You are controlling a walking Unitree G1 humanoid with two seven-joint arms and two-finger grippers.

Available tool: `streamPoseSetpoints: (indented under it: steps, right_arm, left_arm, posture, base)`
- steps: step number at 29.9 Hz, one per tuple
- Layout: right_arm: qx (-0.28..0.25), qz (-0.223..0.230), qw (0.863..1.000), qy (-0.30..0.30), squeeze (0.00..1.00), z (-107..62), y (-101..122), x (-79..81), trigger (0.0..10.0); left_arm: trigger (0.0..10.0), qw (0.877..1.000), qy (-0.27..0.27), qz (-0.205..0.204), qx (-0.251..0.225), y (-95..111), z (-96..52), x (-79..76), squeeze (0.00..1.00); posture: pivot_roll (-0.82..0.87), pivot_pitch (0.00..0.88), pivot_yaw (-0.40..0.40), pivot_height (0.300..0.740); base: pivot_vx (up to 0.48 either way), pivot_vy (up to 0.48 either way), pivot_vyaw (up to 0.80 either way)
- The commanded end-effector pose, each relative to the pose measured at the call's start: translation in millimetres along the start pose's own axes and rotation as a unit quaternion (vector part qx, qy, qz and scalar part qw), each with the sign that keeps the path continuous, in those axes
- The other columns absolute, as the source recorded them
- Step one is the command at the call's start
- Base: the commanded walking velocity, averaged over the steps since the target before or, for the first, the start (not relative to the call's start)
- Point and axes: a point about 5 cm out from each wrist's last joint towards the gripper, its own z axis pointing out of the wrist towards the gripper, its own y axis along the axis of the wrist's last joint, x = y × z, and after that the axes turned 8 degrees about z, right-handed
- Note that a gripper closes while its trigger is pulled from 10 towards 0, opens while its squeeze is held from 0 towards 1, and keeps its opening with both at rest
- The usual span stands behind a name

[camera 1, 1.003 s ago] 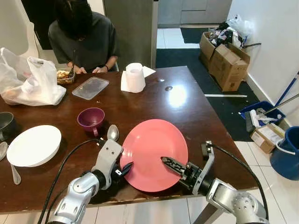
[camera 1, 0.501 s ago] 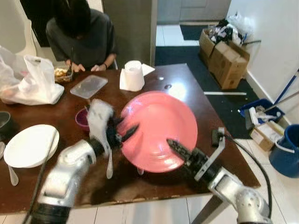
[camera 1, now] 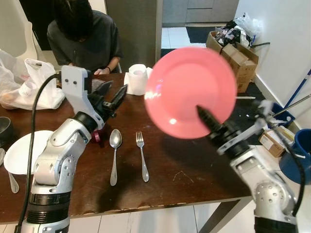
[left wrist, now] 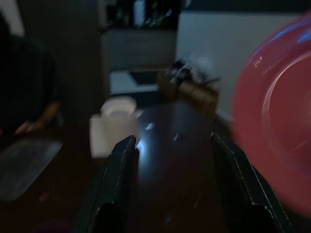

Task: Setting the table

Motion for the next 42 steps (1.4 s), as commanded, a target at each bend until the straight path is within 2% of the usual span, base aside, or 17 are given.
streamPoseSetpoints:
  steps: [1, 6, 8, 14, 42]
  right_arm:
    - [-0.044, -0.038, 0.998, -0.030, 0.00, -0.7, 14, -2.9, 10.0]
    - [-0.064, -0.044, 0.996, -0.037, 0.00, 0.2, 20, -1.6, 10.0]
    - [-0.085, -0.059, 0.994, -0.035, 0.00, 4.5, 25, 5.0, 10.0]
    - [-0.084, -0.062, 0.994, -0.028, 0.00, 8.9, 23, 8.9, 10.0]
    - [-0.079, -0.063, 0.994, -0.050, 0.00, 7.9, 14, 2.9, 10.0]
  left_arm:
    - [10.0, 0.999, 0.024, 0.000, 0.035, -12, -5.1, 0.0, 0.00]
    - [10.0, 0.999, 0.037, -0.002, 0.040, -14, -5.3, -0.3, 0.00]
    - [10.0, 0.998, 0.059, -0.001, 0.037, -13, -2.3, 0.5, 0.00]
    - [10.0, 0.997, 0.065, 0.008, 0.031, -10, 1.1, 0.6, 0.00]
    - [10.0, 0.998, 0.053, 0.012, 0.036, -9, 2.6, -4.2, 0.00]
  posture:
    - [-0.06, 0.000, 0.105, 0.740]
    - [-0.06, 0.000, 0.104, 0.740]
    - [-0.06, 0.000, 0.101, 0.740]
    - [-0.05, 0.000, 0.099, 0.740]
    - [-0.06, 0.000, 0.109, 0.740]
  base:
    - [0.000, 0.000, 0.00]
    - [0.000, 0.000, 0.00]
    - [0.000, 0.000, 0.00]
    - [0.000, 0.000, 0.00]
    - [-0.343, 0.000, 0.00]
